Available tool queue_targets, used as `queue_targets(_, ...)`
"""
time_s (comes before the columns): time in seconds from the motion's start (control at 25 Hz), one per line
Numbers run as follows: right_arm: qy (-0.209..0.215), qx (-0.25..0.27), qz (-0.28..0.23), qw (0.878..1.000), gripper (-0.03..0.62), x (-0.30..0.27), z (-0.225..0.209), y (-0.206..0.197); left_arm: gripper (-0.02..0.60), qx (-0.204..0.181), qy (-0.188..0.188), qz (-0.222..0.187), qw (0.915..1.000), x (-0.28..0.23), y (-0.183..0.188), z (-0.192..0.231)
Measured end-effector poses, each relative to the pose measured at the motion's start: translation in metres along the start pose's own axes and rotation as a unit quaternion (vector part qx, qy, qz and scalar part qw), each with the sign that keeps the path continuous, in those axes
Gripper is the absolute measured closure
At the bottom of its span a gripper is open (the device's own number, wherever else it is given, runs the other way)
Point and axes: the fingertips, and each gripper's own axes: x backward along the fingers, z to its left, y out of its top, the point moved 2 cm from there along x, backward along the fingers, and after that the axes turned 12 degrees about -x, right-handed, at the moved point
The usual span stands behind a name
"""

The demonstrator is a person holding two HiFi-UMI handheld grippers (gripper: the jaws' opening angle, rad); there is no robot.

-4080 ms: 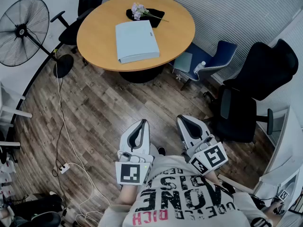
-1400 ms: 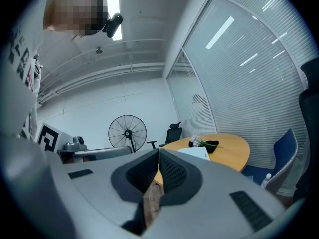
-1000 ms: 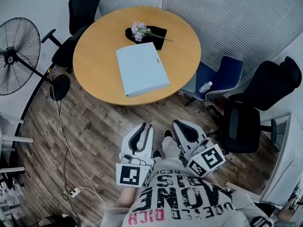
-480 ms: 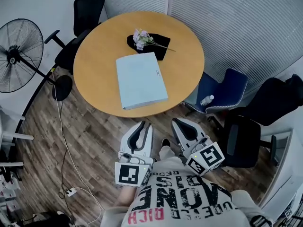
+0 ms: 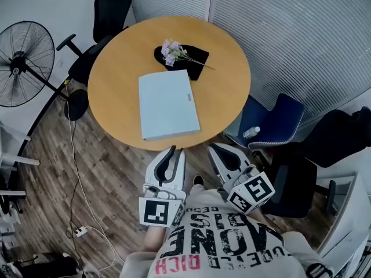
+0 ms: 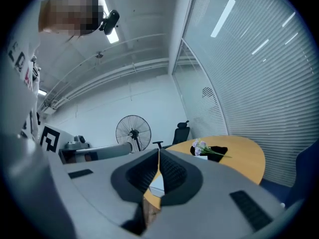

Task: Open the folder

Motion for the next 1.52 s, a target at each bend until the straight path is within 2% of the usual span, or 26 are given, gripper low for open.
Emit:
queue_targets(0.36, 0.008, 0.001, 0.009, 1.000, 0.580, 0.002, -0.027, 0.003, 0.506, 0.006, 0.025, 0.004, 0.9997, -0.016, -0.006, -0.006)
queue_targets(0.92, -0.001, -0.010, 0.018, 1.000, 0.580, -0.012, -0.044, 0.000, 0.506, 0.015, 0.023, 0.017, 0.9995, -0.031, -0.016, 0.003)
queue_targets(1.28, 0.004, -0.015, 0.015, 1.000, 0.580, -0.063, -0.045, 0.015, 0.506, 0.014, 0.012, 0.008, 0.9998, -0.057, -0.014, 0.049)
queue_targets(1.52, -0.016, -0.017, 0.003, 1.000, 0.580, -0.095, -0.046, 0.027, 0.506, 0.008, -0.010, -0.003, 0.9999, -0.079, -0.006, 0.087)
